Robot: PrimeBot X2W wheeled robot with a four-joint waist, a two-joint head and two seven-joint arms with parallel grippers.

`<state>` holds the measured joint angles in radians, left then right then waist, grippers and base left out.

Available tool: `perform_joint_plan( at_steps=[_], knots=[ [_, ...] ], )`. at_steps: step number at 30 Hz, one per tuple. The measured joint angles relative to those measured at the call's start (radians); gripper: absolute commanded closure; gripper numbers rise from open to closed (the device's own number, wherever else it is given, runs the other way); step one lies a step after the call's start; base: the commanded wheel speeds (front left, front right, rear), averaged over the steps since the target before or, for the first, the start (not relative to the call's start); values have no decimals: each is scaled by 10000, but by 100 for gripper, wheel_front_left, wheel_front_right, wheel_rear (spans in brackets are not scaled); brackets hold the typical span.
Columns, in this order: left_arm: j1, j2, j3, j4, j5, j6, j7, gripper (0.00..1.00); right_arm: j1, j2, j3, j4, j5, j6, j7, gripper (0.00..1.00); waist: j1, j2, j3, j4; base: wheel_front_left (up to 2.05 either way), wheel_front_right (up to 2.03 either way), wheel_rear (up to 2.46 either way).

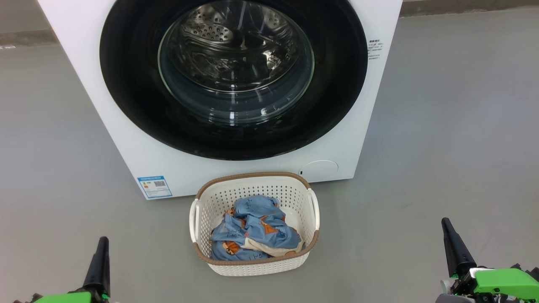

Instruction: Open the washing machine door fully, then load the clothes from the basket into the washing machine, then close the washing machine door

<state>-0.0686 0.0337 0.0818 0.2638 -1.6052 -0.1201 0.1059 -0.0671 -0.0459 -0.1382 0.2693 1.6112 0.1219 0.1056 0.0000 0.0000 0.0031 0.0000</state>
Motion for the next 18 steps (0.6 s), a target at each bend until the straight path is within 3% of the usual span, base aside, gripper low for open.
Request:
perform_joint_plan(
  at_steps=[11,12,18],
  knots=[
    [0,0,0,0,0,0,0,100,0,0,0,0,0,0,0,100,0,0,0,0,0,0,0],
    [0,0,0,0,0,0,0,0,0,0,0,0,0,0,0,0,0,0,0,0,0,0,0],
    [428,-190,-84,514,2,15,-6,0,412,159,6,614,2,-13,-17,0,0,0,5,2,0,0,0]
  ],
)
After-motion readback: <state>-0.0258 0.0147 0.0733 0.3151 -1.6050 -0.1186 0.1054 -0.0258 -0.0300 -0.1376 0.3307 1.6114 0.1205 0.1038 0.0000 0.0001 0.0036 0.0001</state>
